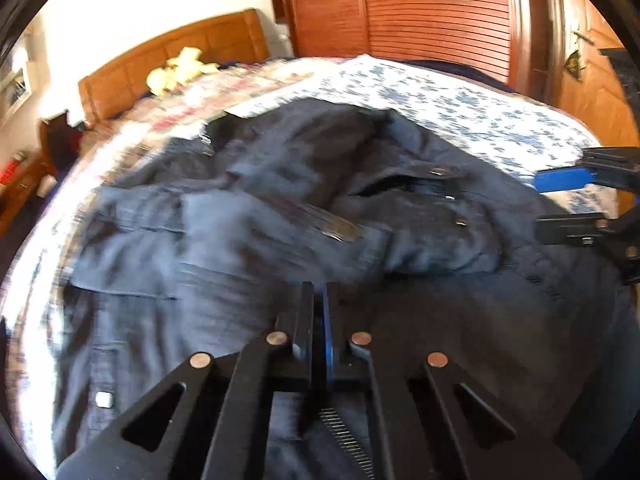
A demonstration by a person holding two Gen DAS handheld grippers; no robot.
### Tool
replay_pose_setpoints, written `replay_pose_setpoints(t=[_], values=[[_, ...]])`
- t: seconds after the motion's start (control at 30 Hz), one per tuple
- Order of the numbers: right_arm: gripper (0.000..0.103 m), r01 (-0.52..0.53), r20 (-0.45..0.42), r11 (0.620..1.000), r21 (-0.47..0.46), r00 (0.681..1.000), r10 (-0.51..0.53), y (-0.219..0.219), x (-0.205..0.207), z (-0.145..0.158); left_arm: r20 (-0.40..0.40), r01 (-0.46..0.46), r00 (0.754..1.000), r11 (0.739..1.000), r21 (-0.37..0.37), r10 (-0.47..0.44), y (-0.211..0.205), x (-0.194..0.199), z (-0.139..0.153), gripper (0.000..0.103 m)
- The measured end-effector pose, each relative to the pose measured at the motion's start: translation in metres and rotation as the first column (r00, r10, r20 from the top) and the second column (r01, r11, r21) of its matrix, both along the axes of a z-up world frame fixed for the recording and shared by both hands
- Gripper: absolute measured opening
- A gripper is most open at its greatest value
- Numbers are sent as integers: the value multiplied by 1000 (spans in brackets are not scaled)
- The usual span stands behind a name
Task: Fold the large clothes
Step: 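Grasp the black jacket side edge with the left tool and fold it inward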
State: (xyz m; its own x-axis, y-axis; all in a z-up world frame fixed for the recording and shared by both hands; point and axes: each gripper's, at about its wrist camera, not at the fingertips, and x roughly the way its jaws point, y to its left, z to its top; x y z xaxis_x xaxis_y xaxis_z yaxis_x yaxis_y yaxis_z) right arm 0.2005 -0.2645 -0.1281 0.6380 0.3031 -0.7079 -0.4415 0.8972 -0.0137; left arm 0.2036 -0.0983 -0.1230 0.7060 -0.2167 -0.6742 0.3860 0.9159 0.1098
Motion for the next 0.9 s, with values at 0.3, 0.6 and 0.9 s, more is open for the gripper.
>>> replay_pose_setpoints(t=[0.3,0.6,0.9], values=[[61,-14,34,1000,2,999,14,-8,-19,16,54,-86,994,991,-99,91,39,-11,46,1],[62,-33,65,999,31,997,30,-19,-21,21,-17,4,1000,995,-103,-6,3,-12,29,33],[64,-23,58,998,61,998,19,-5,10,-2,-124,54,991,998,43,-48,-35,6,-18,36]])
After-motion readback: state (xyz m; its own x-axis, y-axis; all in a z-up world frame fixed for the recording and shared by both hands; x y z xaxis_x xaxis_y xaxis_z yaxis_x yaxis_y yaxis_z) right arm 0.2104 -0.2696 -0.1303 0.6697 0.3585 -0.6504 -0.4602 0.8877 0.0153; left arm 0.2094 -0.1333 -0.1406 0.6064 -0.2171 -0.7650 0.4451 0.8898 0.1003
